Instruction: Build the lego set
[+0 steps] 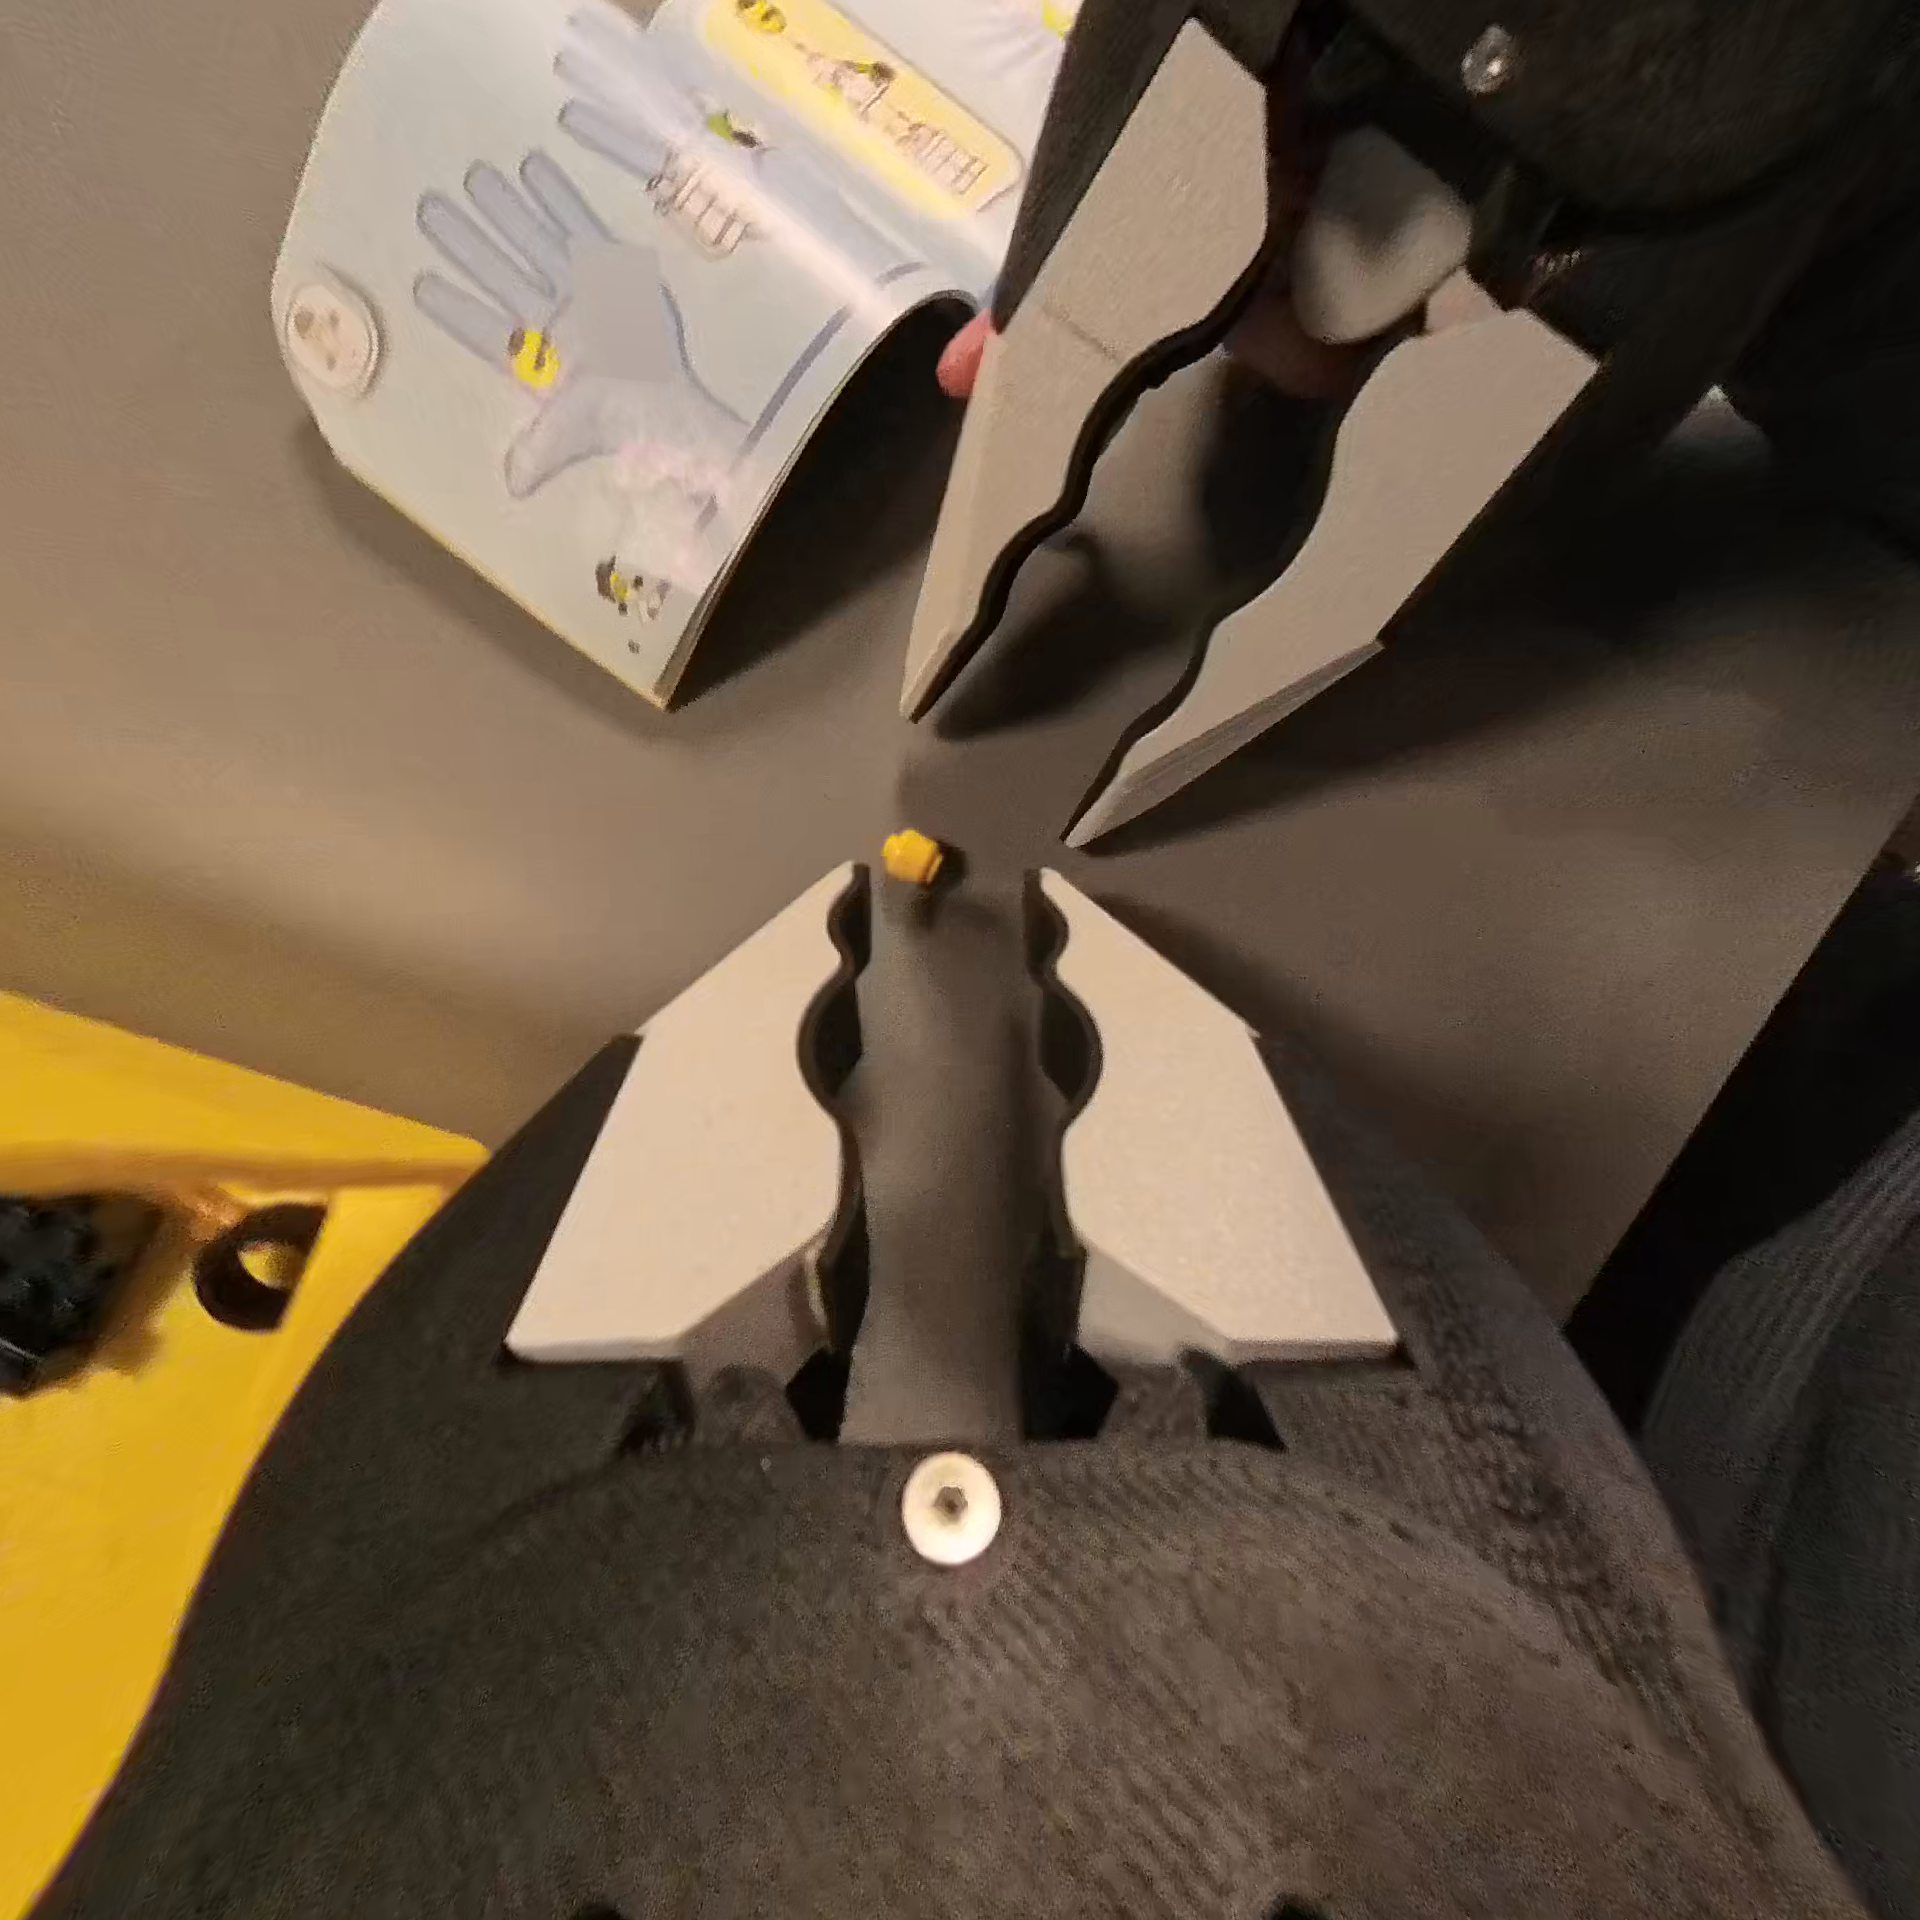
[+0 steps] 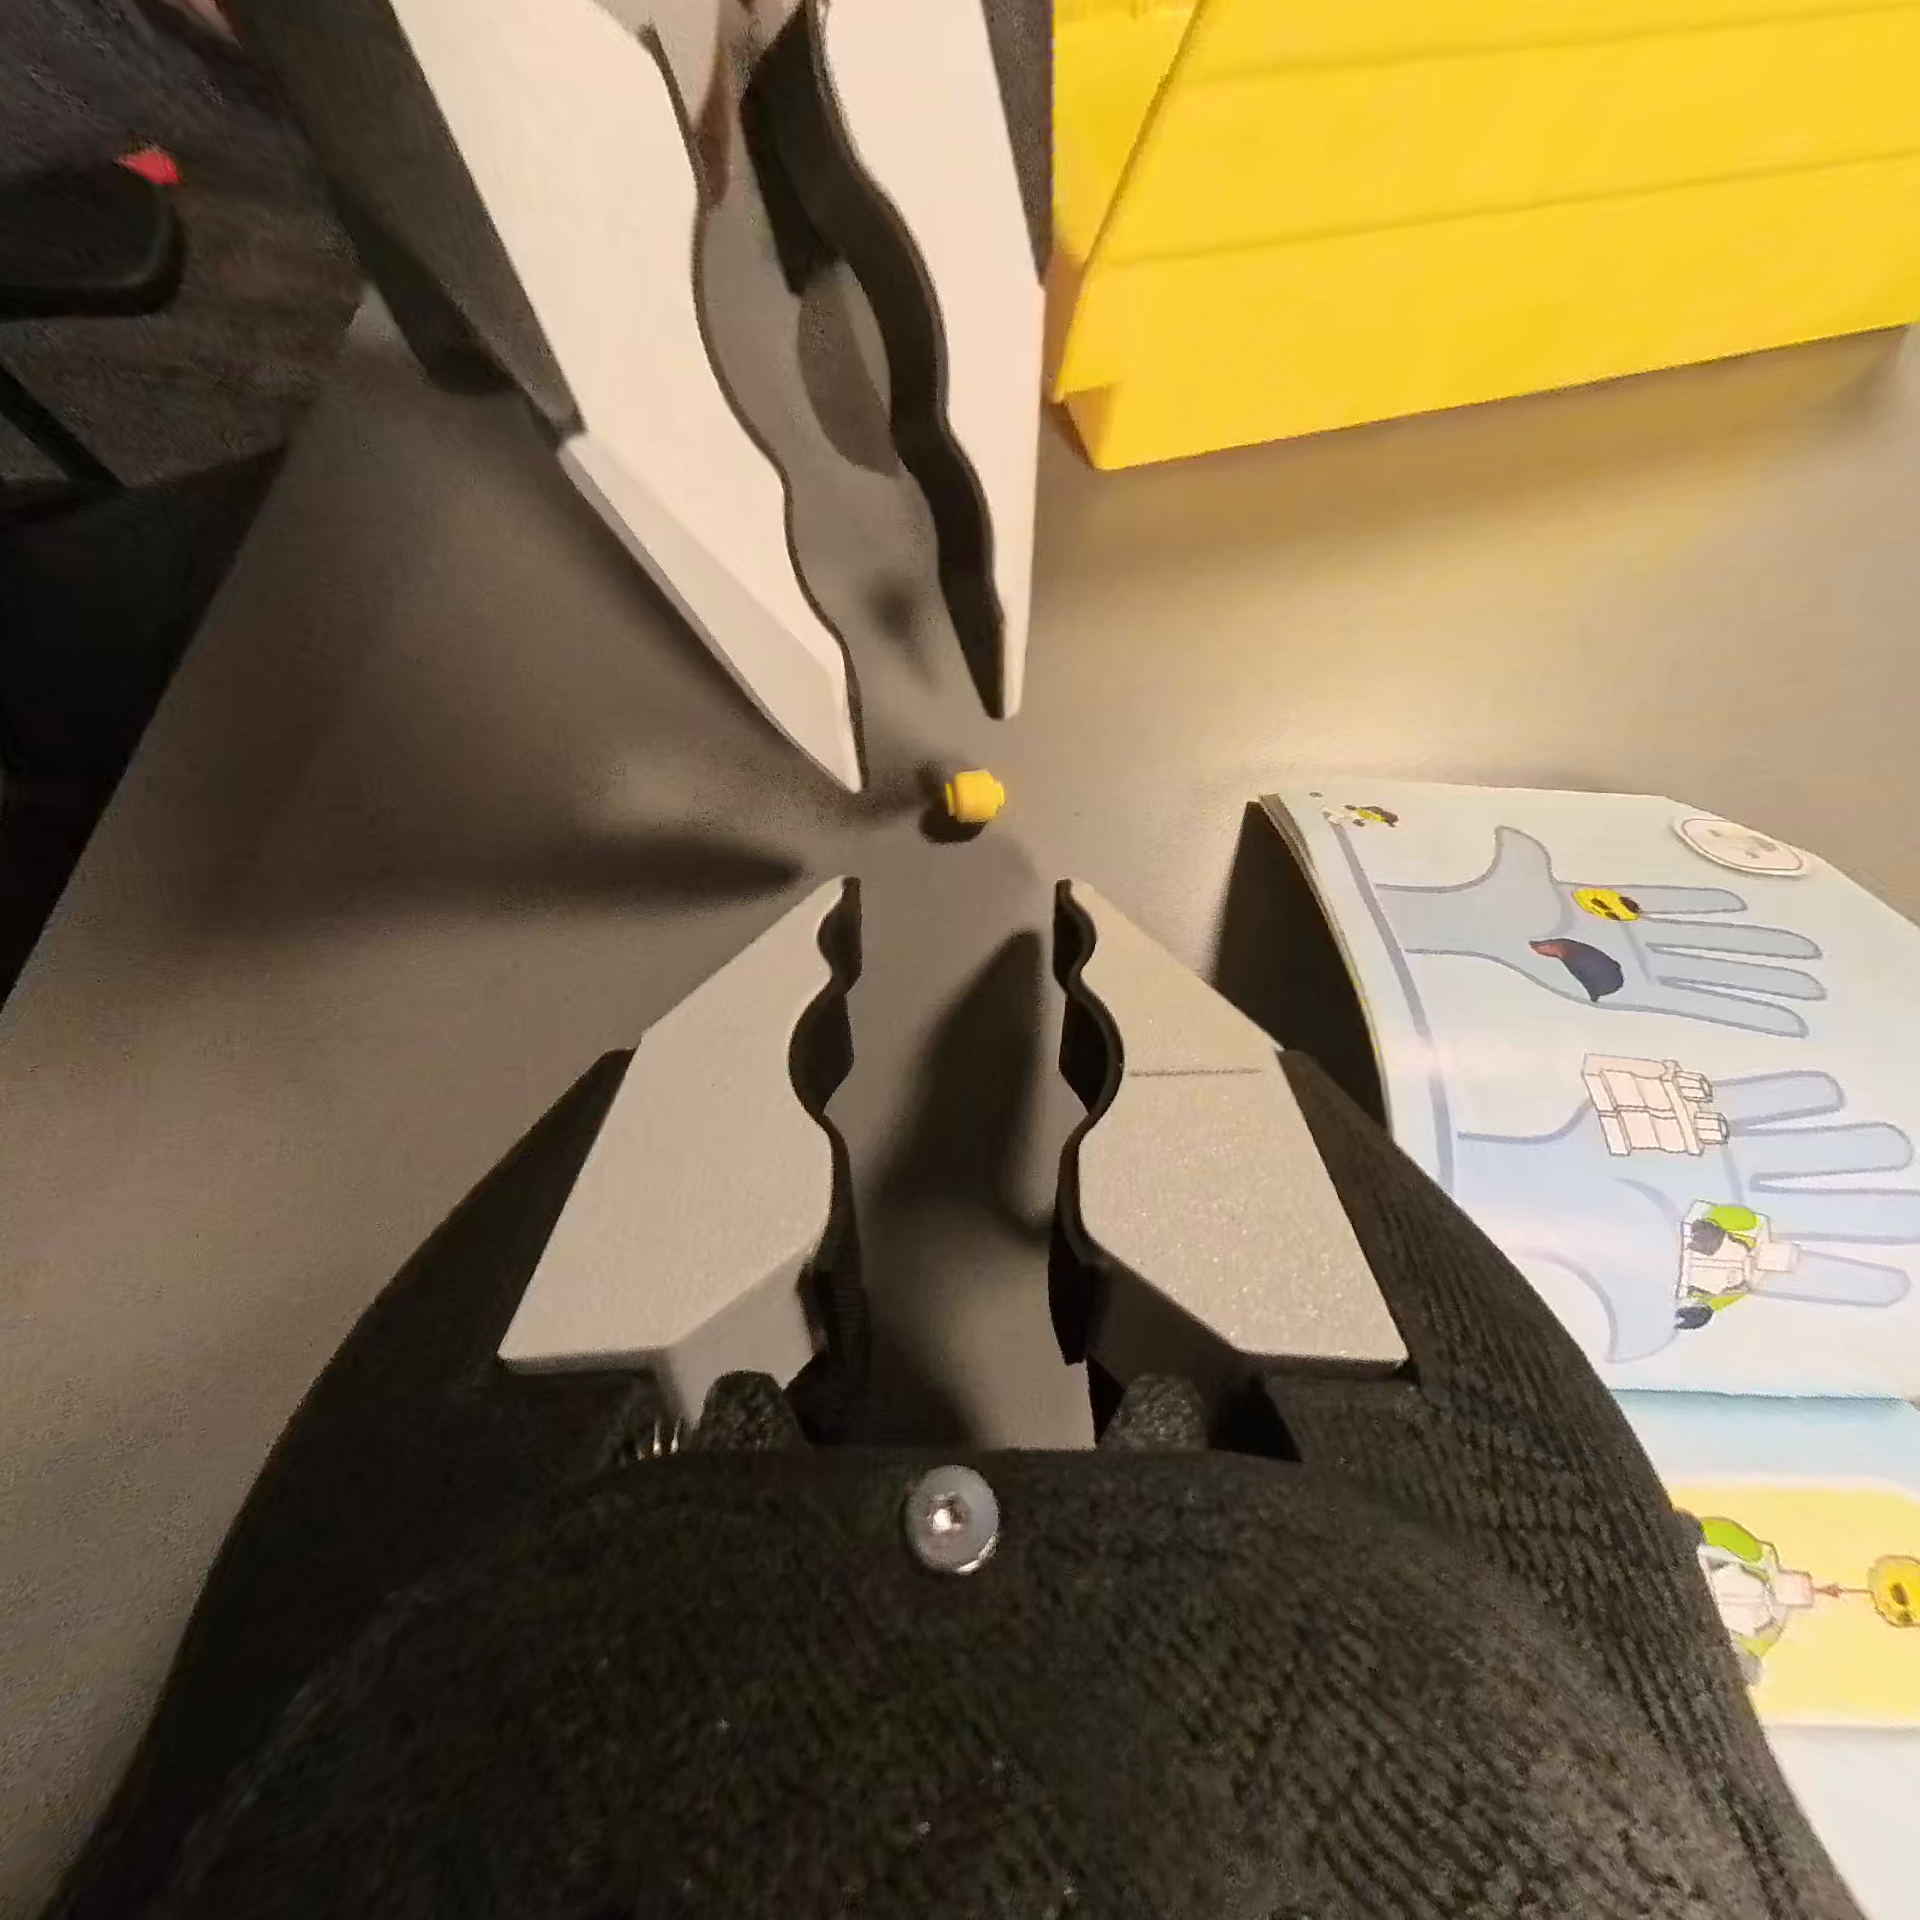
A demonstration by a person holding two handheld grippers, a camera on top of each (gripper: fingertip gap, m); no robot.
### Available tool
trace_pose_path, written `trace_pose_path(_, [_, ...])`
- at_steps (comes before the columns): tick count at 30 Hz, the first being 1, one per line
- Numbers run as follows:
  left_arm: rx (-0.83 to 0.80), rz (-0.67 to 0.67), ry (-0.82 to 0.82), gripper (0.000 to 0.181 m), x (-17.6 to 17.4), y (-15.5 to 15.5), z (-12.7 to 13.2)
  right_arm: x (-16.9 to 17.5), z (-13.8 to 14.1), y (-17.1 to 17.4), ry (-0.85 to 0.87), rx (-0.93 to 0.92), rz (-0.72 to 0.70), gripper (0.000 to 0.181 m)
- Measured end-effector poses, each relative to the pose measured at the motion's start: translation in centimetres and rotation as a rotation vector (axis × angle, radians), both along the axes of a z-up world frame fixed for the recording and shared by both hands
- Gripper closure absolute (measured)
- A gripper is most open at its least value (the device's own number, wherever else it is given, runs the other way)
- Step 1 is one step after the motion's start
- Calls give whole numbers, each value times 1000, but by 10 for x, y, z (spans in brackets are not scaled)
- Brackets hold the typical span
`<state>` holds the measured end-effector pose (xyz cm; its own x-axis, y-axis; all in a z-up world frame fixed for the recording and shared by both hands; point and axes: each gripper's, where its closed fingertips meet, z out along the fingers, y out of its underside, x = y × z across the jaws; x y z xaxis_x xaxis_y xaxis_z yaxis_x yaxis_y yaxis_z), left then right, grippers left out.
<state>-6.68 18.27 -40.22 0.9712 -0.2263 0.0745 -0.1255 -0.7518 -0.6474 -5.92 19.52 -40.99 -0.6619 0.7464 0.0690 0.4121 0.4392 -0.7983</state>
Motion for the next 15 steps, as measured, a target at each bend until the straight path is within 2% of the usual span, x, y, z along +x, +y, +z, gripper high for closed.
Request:
trace_pose_path(6, [-63, -158, 177, 153, -7, 6, -3, -2, 8, 3, 15, -65, -17, 147])
trace_pose_path(11, [-104, -251, 188, 153, -2, 8, -9, -2, 9, 4, 14, -77, -19, 147])
trace_pose_path(15, [-116, -268, 158, 155, 0, 12, -13, -1, 7, 5, -1, -80, -20, 147])
